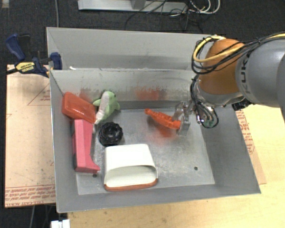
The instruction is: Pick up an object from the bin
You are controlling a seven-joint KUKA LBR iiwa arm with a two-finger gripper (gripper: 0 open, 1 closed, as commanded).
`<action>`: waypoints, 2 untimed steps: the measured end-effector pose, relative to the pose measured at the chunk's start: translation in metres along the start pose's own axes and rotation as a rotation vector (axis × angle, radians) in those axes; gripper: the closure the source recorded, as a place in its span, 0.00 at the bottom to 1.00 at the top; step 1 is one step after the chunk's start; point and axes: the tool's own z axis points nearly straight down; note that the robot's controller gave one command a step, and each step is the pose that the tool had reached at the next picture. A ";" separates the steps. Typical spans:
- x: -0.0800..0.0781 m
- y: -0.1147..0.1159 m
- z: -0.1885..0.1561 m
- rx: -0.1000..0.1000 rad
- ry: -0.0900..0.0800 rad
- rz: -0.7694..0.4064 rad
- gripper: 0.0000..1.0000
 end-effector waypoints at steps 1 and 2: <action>0.001 -0.001 0.014 0.000 0.003 -0.001 1.00; 0.030 -0.072 -0.003 0.003 -0.001 0.048 1.00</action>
Offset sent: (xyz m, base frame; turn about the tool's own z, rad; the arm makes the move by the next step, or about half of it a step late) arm -0.0383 -0.0629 0.0019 0.0390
